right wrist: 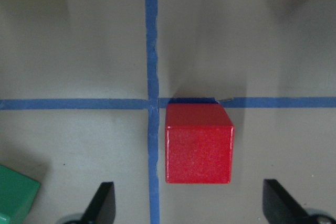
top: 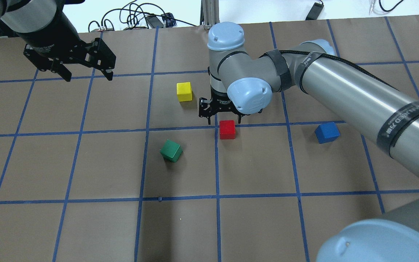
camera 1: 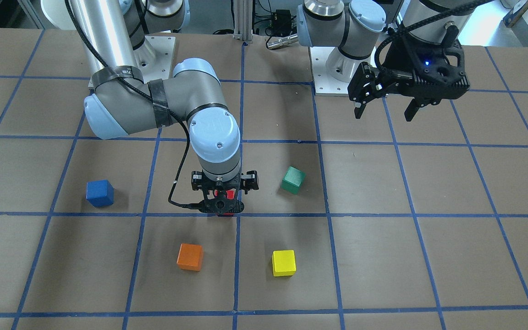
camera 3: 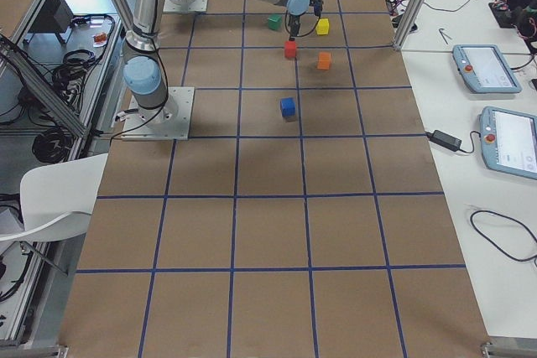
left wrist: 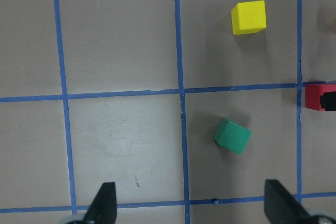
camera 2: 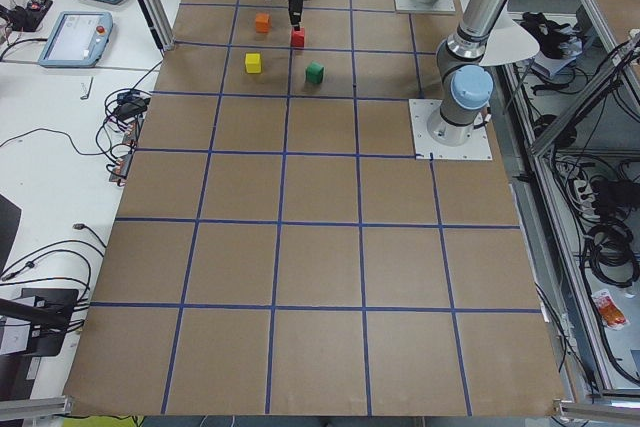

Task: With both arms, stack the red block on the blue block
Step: 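Move the right gripper over the red cube, then lower the right gripper and close it on the red cube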

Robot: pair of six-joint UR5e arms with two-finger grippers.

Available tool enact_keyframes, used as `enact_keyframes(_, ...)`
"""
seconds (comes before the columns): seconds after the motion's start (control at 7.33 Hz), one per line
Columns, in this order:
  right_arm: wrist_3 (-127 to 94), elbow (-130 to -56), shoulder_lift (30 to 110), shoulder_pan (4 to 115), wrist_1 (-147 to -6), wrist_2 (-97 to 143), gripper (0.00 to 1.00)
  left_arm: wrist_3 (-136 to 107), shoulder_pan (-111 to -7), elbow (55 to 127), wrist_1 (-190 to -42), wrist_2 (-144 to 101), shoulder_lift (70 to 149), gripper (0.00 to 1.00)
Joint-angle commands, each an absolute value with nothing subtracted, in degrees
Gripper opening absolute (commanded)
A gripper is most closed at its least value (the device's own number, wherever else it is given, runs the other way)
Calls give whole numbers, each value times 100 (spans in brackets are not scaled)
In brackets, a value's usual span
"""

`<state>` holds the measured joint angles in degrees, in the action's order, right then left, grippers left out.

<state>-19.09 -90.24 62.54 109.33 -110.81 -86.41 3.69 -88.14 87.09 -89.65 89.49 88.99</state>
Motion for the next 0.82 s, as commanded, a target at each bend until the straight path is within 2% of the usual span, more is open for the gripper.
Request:
enact_keyframes(0.0,-1907,-9053,6074,10934,-11197,-8648,100,378,-8781,8666,-8974,8947,8877,100)
enact_keyframes(0.68,-1898,-9123,5942,10934,-11355,-8754,100,396,-8737,8692,-8982,8947,8859,100)
